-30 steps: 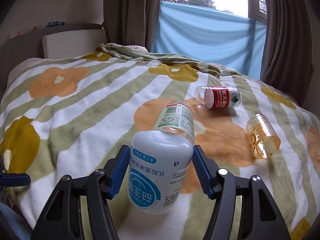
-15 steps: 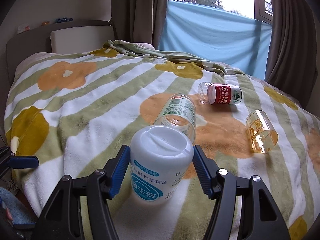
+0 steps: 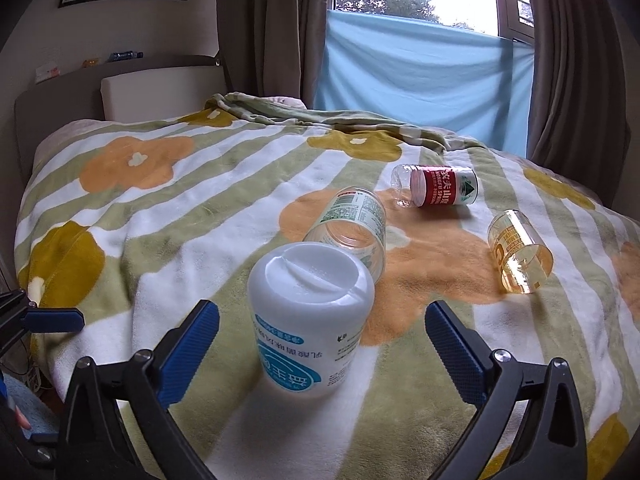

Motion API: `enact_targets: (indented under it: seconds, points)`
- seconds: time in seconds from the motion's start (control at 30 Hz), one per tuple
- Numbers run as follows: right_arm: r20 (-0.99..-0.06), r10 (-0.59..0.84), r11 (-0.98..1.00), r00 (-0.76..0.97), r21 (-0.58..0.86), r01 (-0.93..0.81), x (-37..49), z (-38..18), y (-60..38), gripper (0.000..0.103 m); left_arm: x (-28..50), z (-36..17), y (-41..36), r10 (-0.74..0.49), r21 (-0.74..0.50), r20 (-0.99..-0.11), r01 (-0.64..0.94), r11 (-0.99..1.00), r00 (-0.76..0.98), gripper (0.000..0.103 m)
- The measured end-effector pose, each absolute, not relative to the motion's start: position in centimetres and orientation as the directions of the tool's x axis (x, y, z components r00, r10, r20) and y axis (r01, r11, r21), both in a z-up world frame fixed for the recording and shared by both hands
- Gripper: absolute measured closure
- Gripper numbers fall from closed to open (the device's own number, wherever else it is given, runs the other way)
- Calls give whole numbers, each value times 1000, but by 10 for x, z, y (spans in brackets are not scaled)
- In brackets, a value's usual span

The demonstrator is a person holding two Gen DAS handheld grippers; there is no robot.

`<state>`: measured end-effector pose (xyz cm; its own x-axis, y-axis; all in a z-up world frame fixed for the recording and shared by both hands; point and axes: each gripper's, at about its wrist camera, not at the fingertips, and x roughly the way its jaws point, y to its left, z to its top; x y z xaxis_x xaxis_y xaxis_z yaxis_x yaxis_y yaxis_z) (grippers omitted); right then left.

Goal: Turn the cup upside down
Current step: 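Open the right gripper and pull it back from the container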

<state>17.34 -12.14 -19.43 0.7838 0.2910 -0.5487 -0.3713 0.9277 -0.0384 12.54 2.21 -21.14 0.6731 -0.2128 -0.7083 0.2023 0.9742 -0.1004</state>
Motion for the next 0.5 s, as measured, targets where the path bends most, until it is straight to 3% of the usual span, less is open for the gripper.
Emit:
enact_targets:
  seconds: [0.27, 0.5]
  points:
    - [-530, 295, 941, 795, 15, -339, 168, -179, -135, 0, 117, -205, 15, -143, -12, -690, 186, 982, 709, 0]
    - [-474, 228, 966, 850, 4, -257, 127, -110, -152, 0, 103, -157, 2, -81, 66, -632, 158, 985, 771, 0]
